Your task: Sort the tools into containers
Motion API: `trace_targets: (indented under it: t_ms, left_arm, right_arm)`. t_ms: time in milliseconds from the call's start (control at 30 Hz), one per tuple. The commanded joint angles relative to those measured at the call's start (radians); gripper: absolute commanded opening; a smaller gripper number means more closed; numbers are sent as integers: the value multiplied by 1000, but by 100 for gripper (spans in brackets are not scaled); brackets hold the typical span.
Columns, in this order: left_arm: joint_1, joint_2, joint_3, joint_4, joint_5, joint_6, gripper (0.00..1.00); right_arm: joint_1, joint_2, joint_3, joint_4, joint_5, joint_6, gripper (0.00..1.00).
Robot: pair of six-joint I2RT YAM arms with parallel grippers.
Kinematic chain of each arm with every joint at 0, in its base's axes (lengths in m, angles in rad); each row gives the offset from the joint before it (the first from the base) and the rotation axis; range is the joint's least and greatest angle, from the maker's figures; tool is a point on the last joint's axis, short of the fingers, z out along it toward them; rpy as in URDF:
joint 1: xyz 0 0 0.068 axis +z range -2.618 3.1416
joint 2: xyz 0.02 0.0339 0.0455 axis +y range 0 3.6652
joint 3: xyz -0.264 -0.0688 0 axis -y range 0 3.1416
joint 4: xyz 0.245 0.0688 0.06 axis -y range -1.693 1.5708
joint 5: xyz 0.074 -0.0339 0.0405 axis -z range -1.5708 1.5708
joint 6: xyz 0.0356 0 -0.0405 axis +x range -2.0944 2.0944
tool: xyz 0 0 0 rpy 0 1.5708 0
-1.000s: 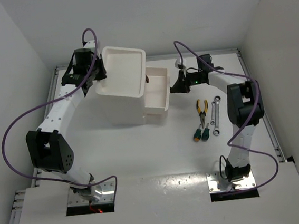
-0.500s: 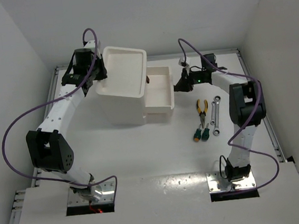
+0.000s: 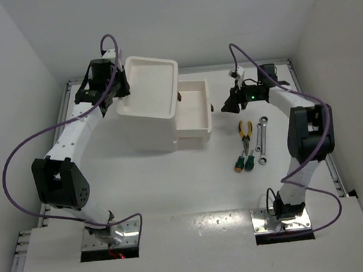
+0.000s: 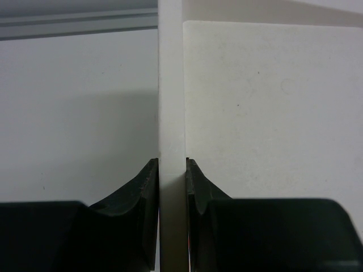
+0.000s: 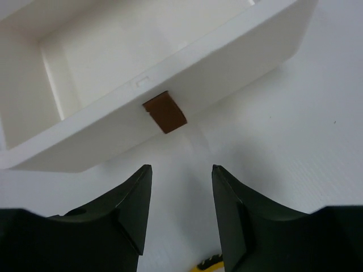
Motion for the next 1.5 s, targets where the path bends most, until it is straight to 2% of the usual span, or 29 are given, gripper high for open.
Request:
trace_targets:
  t_ms: [0,33,67,100,167,300,433,567,667,733,967,1067,1167,1467]
  left_arm:
    - [-26,78,-65,-243,114,-72,0]
    - [-26,78,-65,-243,114,-72,0]
    - [-35,78,-65,-243,102,-81,0]
    - [-35,69,-65,-243,87,-81,0]
    - [-35,69,-65,-243,78,-81,0]
    - [-45,49,-65,-243,67,-99,0]
    - [-54,16,-97,-234,58,-99,1]
    - [-54,-9,-129,-212,48,-124,14]
    - [-63,-32,-152,-212,48,-124,14]
    - [-72,-56,-175,-212,39,-124,15]
    - [-72,-96,-217,-203,30,-114,15]
    - [-72,-107,-241,-183,30,-114,10]
    - [-72,-107,-241,-183,30,-114,4]
    - [-72,-98,-241,-163,21,-114,1]
  right_arm:
    - [-2,-111,62,-177,74,1,47]
    - [19,-112,83,-325,131,1,44]
    - [29,-124,103,-398,232,1,38]
    - [29,-141,116,-497,263,18,32]
    - [17,-182,102,-538,353,109,27]
    - [7,-335,-47,-561,463,180,33]
    - [7,-379,-116,-670,492,280,37]
    - [-2,-458,-247,-638,517,420,38]
    - [7,-532,-314,-554,549,544,46]
    - [21,-515,-314,-582,584,602,49]
    - [10,-483,-412,-619,678,727,50]
    - [10,-483,-464,-596,702,766,50]
    - [10,-468,-464,-585,754,792,50]
    - [10,-368,-435,-487,776,857,50]
